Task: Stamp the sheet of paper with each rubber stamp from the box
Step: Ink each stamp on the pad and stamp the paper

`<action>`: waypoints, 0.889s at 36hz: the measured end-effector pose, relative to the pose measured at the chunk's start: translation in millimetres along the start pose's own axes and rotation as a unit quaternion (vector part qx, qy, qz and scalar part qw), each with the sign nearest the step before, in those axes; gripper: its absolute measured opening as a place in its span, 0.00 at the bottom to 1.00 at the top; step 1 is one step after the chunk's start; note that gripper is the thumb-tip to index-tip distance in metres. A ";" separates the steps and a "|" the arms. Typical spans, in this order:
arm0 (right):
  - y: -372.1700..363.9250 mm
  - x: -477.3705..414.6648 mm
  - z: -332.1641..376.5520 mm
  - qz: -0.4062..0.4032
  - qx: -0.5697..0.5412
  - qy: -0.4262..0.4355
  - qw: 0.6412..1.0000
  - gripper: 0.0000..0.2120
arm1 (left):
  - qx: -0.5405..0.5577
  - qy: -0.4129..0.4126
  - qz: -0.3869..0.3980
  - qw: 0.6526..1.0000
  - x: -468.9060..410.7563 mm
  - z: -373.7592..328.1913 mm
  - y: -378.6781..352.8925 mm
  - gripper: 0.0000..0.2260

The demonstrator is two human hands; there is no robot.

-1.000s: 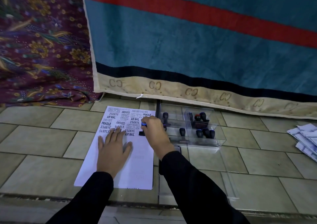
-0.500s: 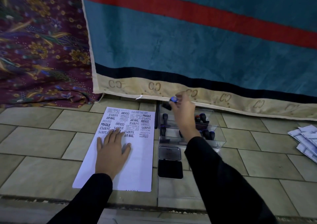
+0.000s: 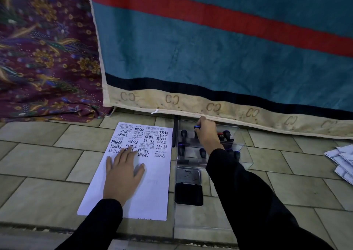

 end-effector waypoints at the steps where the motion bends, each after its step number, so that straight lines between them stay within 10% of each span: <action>1: -1.2 -0.9 -0.4 0.007 0.001 -0.005 1.000 0.04 | -0.002 -0.001 -0.001 1.000 -0.1 0.1 0.0 0.31; 11: -12.3 3.0 3.4 0.087 0.036 0.009 0.995 0.11 | -0.004 0.001 0.001 1.000 -0.1 0.9 -0.2 0.31; 17: 17.9 37.2 33.2 -0.057 -0.033 0.124 0.990 0.08 | -0.003 0.000 -0.003 1.000 -1.0 0.7 -0.7 0.32; 32: -23.4 64.0 43.7 0.101 0.030 0.099 0.989 0.06 | -0.010 -0.005 -0.003 1.000 -0.8 1.3 -0.9 0.31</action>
Point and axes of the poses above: each hand's wrist, its own x-axis away from the middle knuckle, its own y-axis out of the back of the hand, z = x × y, the point moved 9 cm from there along -x, towards the middle knuckle, and after that the axes turned 1 degree about x, right-handed, at the moved point
